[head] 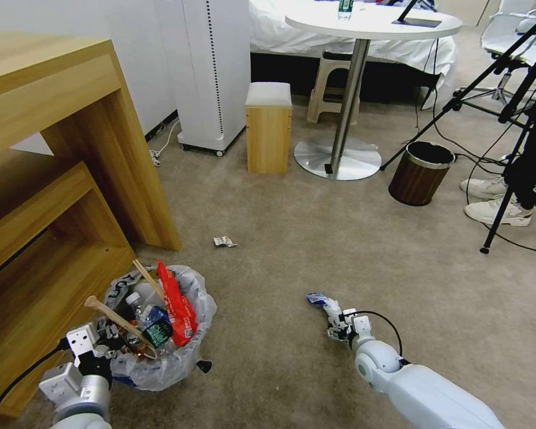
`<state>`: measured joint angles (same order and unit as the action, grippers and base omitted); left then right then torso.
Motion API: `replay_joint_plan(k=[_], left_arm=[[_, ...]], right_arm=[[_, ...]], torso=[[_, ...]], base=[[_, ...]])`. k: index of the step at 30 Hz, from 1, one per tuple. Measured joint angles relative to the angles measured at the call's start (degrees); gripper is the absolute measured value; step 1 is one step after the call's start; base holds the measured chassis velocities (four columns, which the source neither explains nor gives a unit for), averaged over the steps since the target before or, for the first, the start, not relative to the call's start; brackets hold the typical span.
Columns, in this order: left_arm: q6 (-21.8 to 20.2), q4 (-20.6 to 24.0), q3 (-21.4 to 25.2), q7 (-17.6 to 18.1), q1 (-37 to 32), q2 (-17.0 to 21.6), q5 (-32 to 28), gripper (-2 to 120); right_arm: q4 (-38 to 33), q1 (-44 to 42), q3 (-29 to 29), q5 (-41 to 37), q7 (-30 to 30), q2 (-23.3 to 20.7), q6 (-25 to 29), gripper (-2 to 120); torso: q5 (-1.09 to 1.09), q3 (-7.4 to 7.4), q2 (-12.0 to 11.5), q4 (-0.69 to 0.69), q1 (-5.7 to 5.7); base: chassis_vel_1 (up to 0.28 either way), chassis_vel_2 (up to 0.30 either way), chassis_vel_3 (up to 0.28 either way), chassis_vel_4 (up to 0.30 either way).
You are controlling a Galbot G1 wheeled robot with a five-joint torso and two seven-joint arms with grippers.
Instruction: Pick up the trash bin and place the garbage on the floor into it.
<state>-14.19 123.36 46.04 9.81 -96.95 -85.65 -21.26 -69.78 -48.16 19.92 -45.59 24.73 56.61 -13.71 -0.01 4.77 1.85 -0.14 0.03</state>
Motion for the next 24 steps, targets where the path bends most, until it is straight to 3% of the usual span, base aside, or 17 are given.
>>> replay_joint_plan(k=[3, 11, 18, 24], left_arm=[[0.05, -0.40, -0.22, -0.05, 0.06, -0.15, 0.14, 1], [0.46, -0.60, -0.61, -0.77, -0.12, -0.40, 0.41, 1], [0.60, -0.69, -1.09, -0.99, 0.35, -0.56, 0.44, 1], [0.62, -0.94, -0.99, -0.99, 0.51, -0.47, 0.43, 1]], right_arm=[[1.20, 0.40, 0.21, 0.93, -0.01, 0.36, 0.84, 100], [4.77, 1.54, 2.03, 4.35, -1.29, 1.69, 4.07, 73], [6.09, 2.07, 4.06, 6.43, -1.92, 2.85, 6.57, 43], [7.01, 2.50, 4.72, 7.38, -3.22, 3.09, 8.70, 27]], torso=[[0.00, 0.00, 0.00, 0.01, 0.00], [-0.01, 0.00, 0.00, 0.00, 0.00], [0.01, 0.00, 0.00, 0.00, 0.00], [0.00, 0.00, 0.00, 0.01, 0.00]], base=[[0.000, 0.000, 0.000, 0.000], [0.000, 0.000, 0.000, 0.000], [0.000, 0.000, 0.000, 0.000], [0.000, 0.000, 0.000, 0.000]])
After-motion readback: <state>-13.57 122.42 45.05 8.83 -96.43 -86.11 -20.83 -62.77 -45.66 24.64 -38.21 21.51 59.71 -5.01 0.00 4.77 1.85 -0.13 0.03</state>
